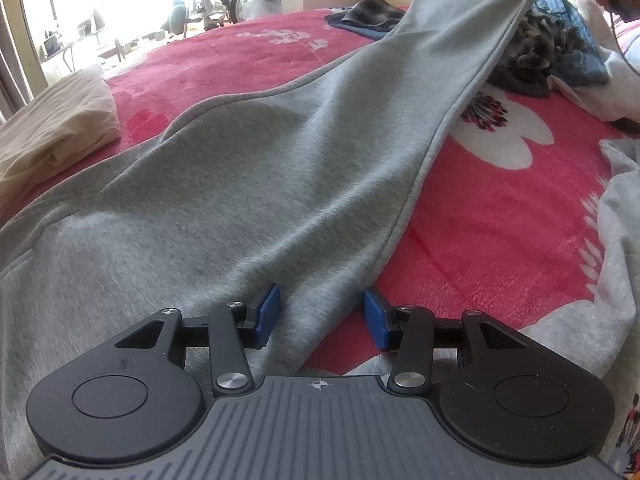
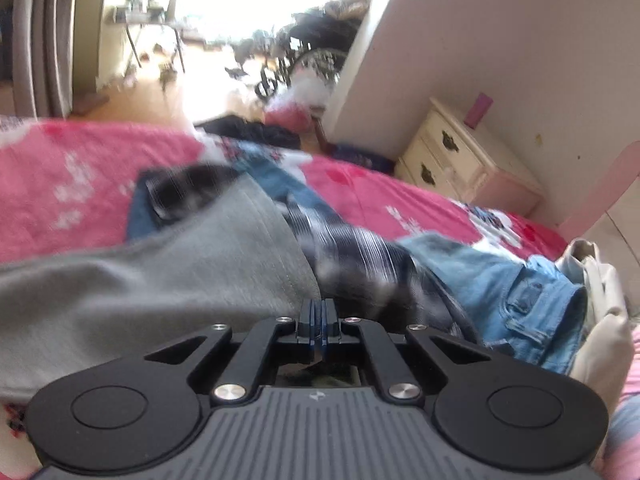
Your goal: Fold clothes
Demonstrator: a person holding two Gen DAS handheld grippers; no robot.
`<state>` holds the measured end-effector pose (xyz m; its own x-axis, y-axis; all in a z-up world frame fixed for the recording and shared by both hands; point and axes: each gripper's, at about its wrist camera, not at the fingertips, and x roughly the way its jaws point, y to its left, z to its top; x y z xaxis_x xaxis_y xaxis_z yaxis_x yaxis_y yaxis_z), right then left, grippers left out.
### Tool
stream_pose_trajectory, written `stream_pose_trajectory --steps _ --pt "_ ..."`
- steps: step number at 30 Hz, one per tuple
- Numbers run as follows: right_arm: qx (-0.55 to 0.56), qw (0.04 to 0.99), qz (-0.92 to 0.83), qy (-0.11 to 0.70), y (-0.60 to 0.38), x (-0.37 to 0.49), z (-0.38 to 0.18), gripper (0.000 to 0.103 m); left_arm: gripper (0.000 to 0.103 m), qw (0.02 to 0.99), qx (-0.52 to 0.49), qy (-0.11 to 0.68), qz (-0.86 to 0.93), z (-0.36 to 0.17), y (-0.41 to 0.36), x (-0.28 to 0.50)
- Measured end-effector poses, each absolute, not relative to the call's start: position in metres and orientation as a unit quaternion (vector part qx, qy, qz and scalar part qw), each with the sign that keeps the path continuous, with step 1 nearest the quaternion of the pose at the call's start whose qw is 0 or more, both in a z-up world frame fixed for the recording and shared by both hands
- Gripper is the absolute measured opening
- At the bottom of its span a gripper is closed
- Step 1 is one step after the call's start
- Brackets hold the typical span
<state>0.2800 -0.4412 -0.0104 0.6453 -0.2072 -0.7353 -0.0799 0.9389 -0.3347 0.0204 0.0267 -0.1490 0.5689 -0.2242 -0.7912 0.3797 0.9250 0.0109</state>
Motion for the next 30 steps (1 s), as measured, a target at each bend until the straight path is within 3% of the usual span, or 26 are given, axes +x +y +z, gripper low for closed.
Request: stream_pose_trajectory --steps 7,11,15,18,24,30 --pt "-0.185 0.874 -0.136 0.428 -0.456 0.293 -0.03 0.007 0.049 0.878 0.072 0.441 -0.173 -0.147 0.029 0.024" --pt "-0.108 0.911 -0.169 0.361 -0.466 0.281 -0.008 0.009 0.052 0.872 0.026 0.455 -0.177 -0.142 0.037 0.03" --pt "-0.034 0.949 -0.054 0.309 -0.435 0.27 0.018 0.013 0.052 0.87 -0.028 0.459 -0.178 -0.135 0.048 0.033" --pt "-0.036 0.936 0.071 0.342 -0.377 0.278 0.006 0.013 0.052 0.871 -0.04 0.459 -0.168 -0.136 0.049 0.034" --pt "-0.127 0.872 0.199 0.429 -0.243 0.301 -0.078 0.013 0.052 0.872 -0.027 0.463 -0.157 -0.141 0.044 0.033" --pt "-0.208 0.842 0.13 0.481 -0.247 0.313 -0.136 0.009 0.054 0.872 -0.027 0.461 -0.161 -0.143 0.047 0.033"
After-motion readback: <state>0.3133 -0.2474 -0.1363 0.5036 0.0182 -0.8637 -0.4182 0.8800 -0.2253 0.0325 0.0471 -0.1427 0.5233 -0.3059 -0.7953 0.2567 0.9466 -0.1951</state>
